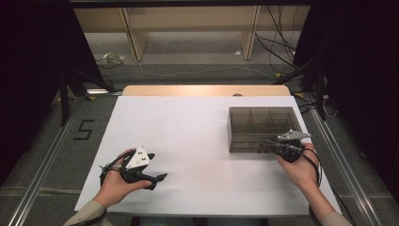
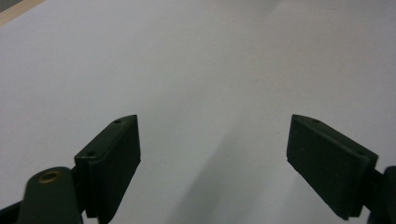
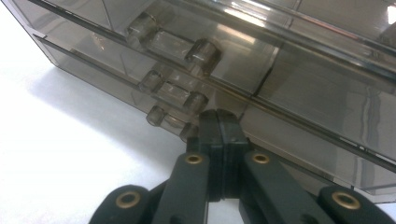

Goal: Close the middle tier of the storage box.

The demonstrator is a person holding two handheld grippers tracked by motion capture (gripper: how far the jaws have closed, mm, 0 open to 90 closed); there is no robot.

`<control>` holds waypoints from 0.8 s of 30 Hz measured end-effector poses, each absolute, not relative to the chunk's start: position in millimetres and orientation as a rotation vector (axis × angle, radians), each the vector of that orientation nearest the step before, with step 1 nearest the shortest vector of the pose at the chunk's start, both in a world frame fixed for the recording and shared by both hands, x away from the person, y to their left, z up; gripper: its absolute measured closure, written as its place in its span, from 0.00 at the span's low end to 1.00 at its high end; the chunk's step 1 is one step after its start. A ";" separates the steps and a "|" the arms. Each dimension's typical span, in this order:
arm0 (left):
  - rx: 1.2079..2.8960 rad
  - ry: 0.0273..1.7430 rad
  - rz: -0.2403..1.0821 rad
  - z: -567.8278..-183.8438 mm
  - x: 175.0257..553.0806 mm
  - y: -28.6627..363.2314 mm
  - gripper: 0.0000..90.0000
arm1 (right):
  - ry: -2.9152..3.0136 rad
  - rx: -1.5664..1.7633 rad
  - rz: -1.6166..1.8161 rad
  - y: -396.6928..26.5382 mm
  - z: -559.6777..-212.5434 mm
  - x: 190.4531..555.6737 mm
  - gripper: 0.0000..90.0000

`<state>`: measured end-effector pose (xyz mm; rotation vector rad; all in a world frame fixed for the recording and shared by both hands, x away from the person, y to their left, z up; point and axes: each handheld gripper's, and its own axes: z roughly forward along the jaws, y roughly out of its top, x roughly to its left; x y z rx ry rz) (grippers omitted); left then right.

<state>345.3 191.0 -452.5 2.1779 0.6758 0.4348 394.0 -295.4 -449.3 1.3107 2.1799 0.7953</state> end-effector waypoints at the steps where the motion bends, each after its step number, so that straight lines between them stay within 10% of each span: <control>1: 2.179 0.676 0.435 -452.5 345.3 191.2 0.20 | 2.178 1.310 0.801 -295.5 -449.0 393.9 1.00; 24: 2.179 0.678 0.428 -452.8 345.4 190.6 0.20 | 2.152 1.311 0.812 -297.0 -444.5 391.2 1.00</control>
